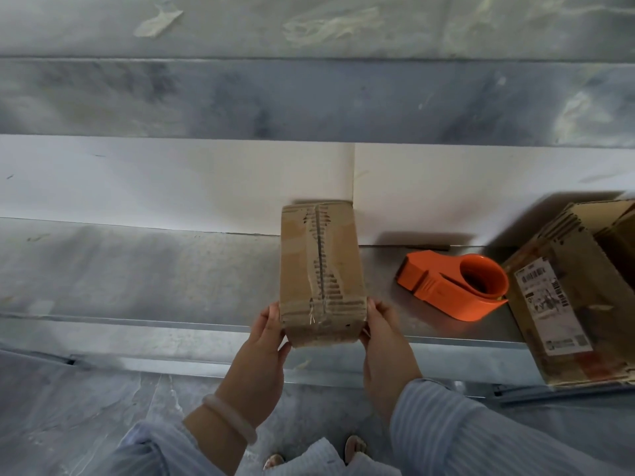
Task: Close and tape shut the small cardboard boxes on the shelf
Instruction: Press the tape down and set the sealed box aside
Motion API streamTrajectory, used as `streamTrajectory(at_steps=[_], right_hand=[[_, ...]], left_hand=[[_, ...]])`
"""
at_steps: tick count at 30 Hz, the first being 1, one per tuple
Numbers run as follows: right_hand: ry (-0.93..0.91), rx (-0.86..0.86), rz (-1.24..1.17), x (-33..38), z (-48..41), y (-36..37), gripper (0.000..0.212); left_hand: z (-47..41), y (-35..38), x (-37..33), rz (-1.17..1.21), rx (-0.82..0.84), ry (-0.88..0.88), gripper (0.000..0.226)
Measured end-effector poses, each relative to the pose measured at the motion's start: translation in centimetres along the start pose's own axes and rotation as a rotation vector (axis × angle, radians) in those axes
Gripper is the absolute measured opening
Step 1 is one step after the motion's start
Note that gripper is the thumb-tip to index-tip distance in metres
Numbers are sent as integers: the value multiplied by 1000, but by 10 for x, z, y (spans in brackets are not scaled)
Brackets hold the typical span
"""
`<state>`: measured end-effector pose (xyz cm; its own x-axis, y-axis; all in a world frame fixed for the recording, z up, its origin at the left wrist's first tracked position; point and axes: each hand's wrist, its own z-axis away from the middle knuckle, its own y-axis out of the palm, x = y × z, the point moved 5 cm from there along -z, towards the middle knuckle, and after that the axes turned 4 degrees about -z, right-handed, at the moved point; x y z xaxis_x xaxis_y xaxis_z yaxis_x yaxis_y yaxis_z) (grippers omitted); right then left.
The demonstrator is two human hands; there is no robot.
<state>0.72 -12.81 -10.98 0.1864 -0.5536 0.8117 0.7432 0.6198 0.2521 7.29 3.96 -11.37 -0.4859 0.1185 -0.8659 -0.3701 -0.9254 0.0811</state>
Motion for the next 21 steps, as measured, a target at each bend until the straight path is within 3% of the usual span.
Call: streamTrajectory(at_steps=[2, 4, 7, 9, 12, 15, 18, 21], right_hand=[[-12, -3, 18, 4, -2, 1, 15], [-33, 12, 64, 9, -3, 1, 16], [-87, 62, 173, 25, -5, -3, 18], [-261, 65, 320, 46, -6, -11, 24], [-785, 152, 646, 80, 9, -11, 22], [-1109, 382, 870, 81, 18, 6, 25], [-1223, 458, 946, 76, 15, 14, 31], [-1204, 460, 925, 74, 10, 11, 32]], left_hand=[[0, 3, 1, 16, 90, -15, 59], [3, 2, -8, -42, 27, 88, 49], [4, -1, -16, -177, 52, 225, 61], [9, -5, -32, -274, 20, 392, 46], [19, -13, -68, -544, -247, 719, 30], [26, 2, -95, -822, -189, 1034, 29], [20, 15, -94, -1095, -99, 1228, 26], [16, 15, -93, -1121, -65, 1293, 24]])
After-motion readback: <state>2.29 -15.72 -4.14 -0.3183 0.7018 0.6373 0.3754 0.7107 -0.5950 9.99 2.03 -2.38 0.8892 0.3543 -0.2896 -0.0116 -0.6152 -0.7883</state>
